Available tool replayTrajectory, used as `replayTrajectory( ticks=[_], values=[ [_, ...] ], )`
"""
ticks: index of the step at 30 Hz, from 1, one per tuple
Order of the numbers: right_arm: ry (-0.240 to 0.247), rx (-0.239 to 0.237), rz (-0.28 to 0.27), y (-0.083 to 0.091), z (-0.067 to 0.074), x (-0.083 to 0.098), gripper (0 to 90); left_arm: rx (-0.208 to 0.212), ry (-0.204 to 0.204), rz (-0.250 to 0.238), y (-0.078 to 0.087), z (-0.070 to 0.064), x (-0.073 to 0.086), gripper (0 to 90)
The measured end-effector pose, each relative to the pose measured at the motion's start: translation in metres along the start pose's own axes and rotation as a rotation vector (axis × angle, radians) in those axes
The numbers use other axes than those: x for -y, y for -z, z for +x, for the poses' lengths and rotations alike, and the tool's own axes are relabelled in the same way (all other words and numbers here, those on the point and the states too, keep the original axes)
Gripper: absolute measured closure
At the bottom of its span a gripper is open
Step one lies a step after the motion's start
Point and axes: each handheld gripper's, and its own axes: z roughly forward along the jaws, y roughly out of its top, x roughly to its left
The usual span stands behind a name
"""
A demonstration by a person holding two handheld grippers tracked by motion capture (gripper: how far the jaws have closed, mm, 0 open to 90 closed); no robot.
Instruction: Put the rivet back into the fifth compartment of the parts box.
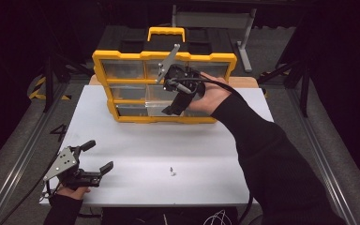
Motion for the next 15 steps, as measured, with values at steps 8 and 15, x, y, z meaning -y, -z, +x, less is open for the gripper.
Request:
replayTrajectory(
  ticks=[8, 15],
  values=[
    [0.046, -0.026, 0.012, -0.018, 0.024, 0.006, 20.1, -0.002, 0.002, -0.004, 0.001, 0.0, 0.0, 2.2],
    [0.076, -0.041, 0.013, -0.035, 0.04, 0.013, 20.0, -0.004, 0.001, -0.009, 0.001, 0.0, 0.0, 2.2]
  ],
)
